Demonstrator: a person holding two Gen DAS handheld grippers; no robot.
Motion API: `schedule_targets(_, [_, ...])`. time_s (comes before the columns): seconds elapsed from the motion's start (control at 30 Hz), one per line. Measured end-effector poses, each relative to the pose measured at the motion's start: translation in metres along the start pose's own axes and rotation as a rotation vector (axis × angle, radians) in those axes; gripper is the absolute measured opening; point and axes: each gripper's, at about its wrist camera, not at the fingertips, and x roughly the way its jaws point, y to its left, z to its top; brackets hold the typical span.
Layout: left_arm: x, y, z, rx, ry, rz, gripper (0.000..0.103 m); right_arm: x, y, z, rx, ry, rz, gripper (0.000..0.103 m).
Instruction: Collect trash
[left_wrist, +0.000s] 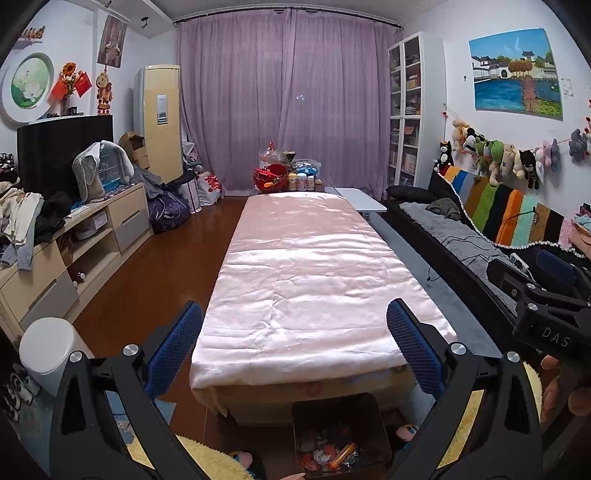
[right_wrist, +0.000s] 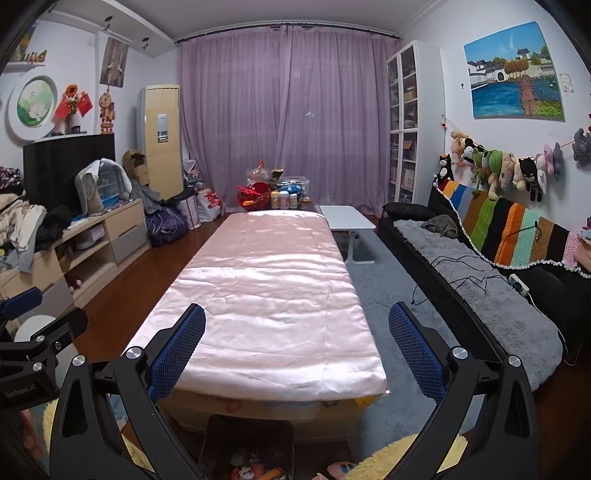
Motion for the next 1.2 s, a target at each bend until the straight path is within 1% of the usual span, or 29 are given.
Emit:
schedule_targets(0.53, [-0.009, 0.003, 0.003, -0.012, -0.021, 0.011, 0.095, -0.008, 0.006, 0.004, -0.013, -0.020, -0.004, 0.100])
schedule_targets(0.67, [-0.011, 0.004, 0.003, -0.010, -0.027, 0.025, 0.095, -0.008, 0.006, 0.004, -0.014, -0.018, -0.002, 0.100])
schedule_targets(0.9, [-0.010, 0.003, 0.001, -0.013, -0.025, 0.015, 0.095, -0.007, 0.006, 0.003, -0.014, -0.006, 0.013, 0.100])
schedule_targets(1.2, [-0.012, 0.004, 0.001, -0.025, -0.026, 0.013, 0.095, -0.008, 0.001, 0.005, -0.001, -0.010, 0.010, 0.100])
